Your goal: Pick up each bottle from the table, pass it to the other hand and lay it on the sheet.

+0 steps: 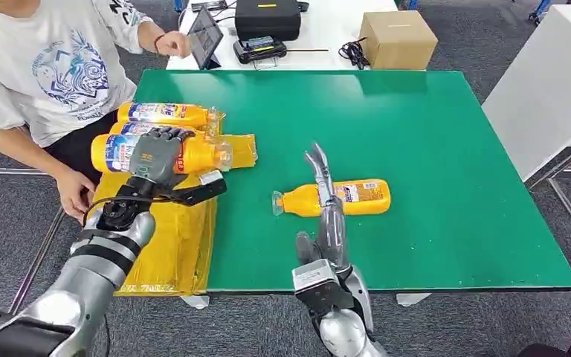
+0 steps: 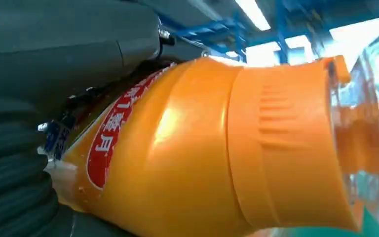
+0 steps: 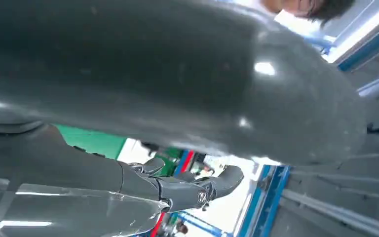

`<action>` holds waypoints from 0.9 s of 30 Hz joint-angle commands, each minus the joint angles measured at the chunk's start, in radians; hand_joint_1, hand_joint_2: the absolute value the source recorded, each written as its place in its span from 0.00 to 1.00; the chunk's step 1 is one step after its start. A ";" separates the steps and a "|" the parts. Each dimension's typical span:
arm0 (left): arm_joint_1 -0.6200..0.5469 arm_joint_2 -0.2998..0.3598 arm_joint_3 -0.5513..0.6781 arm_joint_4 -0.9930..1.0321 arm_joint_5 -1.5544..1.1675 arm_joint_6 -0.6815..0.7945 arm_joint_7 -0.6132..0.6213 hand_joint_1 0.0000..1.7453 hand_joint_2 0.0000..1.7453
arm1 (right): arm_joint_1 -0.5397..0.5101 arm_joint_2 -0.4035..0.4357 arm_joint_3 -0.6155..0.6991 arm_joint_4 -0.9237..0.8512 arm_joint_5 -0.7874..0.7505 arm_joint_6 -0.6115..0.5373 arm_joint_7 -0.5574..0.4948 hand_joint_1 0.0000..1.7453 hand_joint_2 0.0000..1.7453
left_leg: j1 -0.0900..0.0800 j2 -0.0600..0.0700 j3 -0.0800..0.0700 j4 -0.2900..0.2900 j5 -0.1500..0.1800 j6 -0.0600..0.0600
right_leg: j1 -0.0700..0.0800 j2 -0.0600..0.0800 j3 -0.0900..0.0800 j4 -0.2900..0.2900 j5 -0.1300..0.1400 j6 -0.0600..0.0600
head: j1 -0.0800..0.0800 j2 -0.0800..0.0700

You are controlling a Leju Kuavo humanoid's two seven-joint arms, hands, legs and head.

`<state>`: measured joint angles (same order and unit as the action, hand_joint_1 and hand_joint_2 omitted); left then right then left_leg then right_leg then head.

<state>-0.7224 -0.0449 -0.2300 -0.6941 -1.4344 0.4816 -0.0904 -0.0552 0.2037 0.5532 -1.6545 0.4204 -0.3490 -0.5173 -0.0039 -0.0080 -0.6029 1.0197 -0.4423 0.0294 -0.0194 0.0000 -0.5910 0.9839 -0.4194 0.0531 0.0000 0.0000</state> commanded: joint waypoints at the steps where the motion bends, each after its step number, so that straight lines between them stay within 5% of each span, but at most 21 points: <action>1: -0.134 0.080 -0.045 0.304 -0.019 -0.062 -0.017 1.00 1.00 | -0.051 -0.047 0.055 0.031 -0.014 0.010 -0.009 0.00 0.00 | 0.001 0.004 0.001 0.000 -0.001 -0.001 | 0.001 0.003 0.000 0.000 0.000 -0.001 | 0.000 0.000; 5: -0.160 0.122 -0.103 0.358 -0.110 -0.179 0.009 1.00 1.00 | -0.067 -0.047 0.067 0.048 -0.026 0.040 -0.014 0.00 0.00 | 0.002 0.002 0.002 0.001 -0.002 -0.002 | 0.002 0.001 0.002 0.001 -0.001 -0.002 | 0.000 0.000; 16: -0.119 0.125 0.115 0.392 0.109 -0.340 -0.101 1.00 1.00 | -0.090 -0.041 0.087 0.096 -0.046 0.068 -0.012 0.00 0.00 | 0.002 0.004 0.003 0.000 -0.002 -0.002 | 0.002 0.003 0.002 0.000 0.000 -0.003 | 0.000 0.000; 27: -0.090 0.127 0.136 0.389 0.133 -0.355 -0.127 1.00 1.00 | -0.096 -0.037 0.098 0.111 -0.050 0.075 -0.015 0.00 0.00 | 0.001 0.002 0.002 -0.001 -0.001 -0.001 | 0.001 0.002 0.001 0.000 0.000 -0.002 | 0.000 0.000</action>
<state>-0.7908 0.0732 -0.1362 -0.3788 -1.3058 0.1400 -0.2140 -0.1066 0.1949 0.6279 -1.6117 0.3731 -0.2766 -0.5318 -0.0038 -0.0085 -0.6041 1.0197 -0.4422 0.0293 -0.0196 -0.0001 -0.5922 0.9847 -0.4194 0.0530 0.0000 0.0000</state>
